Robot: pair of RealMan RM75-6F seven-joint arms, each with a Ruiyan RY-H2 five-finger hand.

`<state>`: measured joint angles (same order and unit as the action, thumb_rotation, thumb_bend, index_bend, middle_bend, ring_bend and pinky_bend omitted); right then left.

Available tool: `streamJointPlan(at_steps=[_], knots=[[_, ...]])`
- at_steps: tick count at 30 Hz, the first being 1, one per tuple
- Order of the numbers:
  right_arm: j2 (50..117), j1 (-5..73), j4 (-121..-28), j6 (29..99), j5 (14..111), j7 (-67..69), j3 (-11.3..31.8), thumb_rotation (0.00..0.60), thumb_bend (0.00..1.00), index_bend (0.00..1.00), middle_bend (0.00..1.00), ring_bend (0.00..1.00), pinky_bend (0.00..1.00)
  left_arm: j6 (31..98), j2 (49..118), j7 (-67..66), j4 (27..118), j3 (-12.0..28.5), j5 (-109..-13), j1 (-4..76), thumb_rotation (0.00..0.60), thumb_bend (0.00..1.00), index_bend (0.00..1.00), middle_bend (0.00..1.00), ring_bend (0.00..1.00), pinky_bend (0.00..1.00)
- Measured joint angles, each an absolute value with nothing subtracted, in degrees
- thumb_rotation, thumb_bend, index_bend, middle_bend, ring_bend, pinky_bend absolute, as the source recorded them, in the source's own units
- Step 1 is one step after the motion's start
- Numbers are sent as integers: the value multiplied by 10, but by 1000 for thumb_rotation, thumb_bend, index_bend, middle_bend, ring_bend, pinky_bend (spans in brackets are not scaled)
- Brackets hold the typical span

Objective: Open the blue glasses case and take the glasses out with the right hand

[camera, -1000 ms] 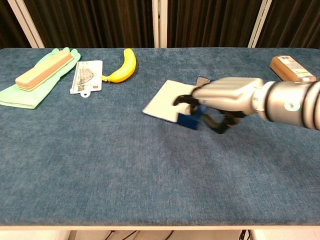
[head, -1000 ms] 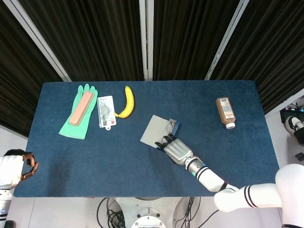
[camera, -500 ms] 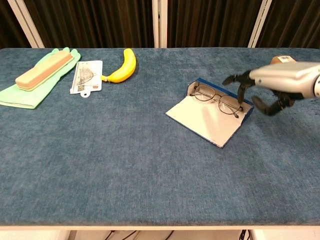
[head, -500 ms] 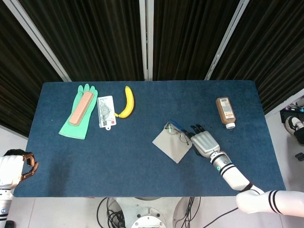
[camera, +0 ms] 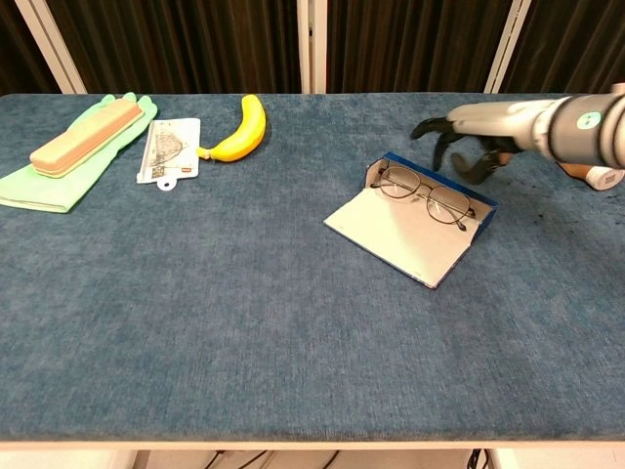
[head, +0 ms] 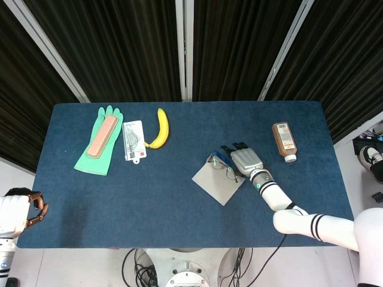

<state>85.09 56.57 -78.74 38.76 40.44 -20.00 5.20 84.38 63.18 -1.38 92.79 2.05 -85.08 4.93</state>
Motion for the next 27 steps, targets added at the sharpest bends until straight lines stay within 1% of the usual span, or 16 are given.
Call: streamJointPlan(at_steps=[3,8,11,13,17,18,19,21,23,25,27], knots=[[868,582,-786,375,401,-205,61,600,764,0,253,0,0,843,631,-11,928,20,-851,49,600,373,661,665,429,360],[877,593,-812,375,420,-205,69,600,763,0,256,0,0,843,630,-8,927,20,-852,50,600,373,661,665,429,360],[880,600,-831,376,433,-206,72,600,740,0,265,0,0,843,630,-6,927,20,-853,50,600,373,661,665,429,360],[881,604,-846,376,442,-208,71,600,670,0,275,0,0,843,629,-5,927,20,-853,50,600,373,661,665,429,360],[878,605,-863,388,461,-211,67,600,397,0,293,0,0,842,629,-3,927,19,-854,50,600,373,660,665,428,360],[876,604,-864,396,466,-212,67,600,346,0,294,0,0,842,628,-3,927,19,-854,50,600,373,660,665,428,360],[875,602,-863,403,470,-213,66,600,317,3,294,0,0,842,628,-3,927,19,-854,50,600,373,660,665,429,360],[873,599,-859,421,477,-217,65,600,259,67,289,0,0,842,628,-4,928,19,-854,50,600,373,660,665,429,360],[871,597,-853,433,480,-227,63,600,243,155,284,0,0,841,628,-5,928,19,-854,50,600,373,660,665,429,360],[870,597,-846,437,478,-240,60,600,261,197,280,0,0,841,629,-6,928,19,-853,50,600,373,660,665,428,360],[870,600,-841,438,471,-255,57,600,307,247,279,0,0,842,629,-7,929,19,-853,50,600,373,660,665,429,361]])
